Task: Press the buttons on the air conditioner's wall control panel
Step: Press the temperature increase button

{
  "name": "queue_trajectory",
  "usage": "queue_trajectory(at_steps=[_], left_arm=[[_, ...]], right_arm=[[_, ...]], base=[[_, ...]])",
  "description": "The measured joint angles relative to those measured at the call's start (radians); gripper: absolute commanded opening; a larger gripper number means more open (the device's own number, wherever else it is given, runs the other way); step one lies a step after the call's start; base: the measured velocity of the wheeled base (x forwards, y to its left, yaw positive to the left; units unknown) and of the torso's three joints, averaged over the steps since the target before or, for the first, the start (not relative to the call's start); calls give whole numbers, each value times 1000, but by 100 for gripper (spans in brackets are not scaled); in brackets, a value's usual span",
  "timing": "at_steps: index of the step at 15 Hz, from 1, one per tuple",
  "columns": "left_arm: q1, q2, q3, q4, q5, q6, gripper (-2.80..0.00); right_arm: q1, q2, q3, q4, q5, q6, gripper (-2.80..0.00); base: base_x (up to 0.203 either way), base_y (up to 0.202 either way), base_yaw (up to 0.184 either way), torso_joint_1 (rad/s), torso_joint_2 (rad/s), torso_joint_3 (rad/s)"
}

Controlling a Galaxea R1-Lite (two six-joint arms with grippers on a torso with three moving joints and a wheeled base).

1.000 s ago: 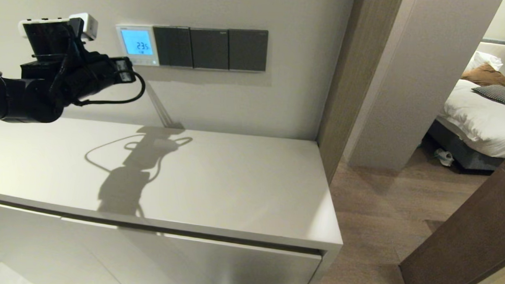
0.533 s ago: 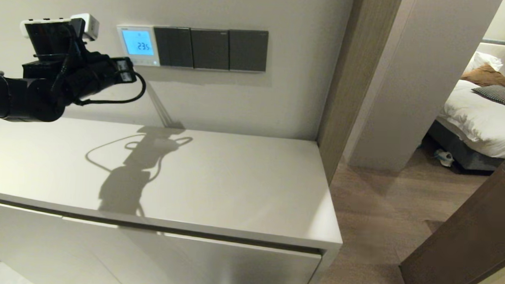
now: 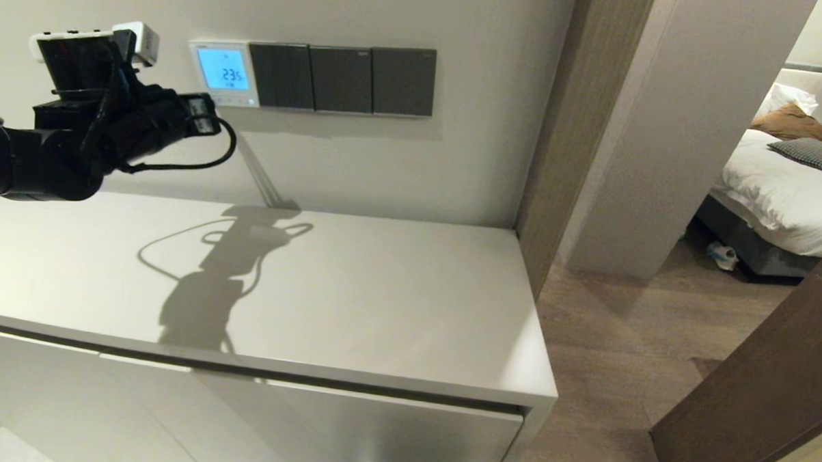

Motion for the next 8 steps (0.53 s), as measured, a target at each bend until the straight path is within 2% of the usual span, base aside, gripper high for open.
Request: queue_trajectory(at_steps=[3,8], left_arm=[[18,-27,28,1,-63,-1,-280],[32,-38,22,10,-71,-10,-280]], right_arm=[[0,0,0,0,0,0,-280],[0,0,0,0,0,0,-280]], base=[[0,0,0,0,0,0],[0,0,0,0,0,0]])
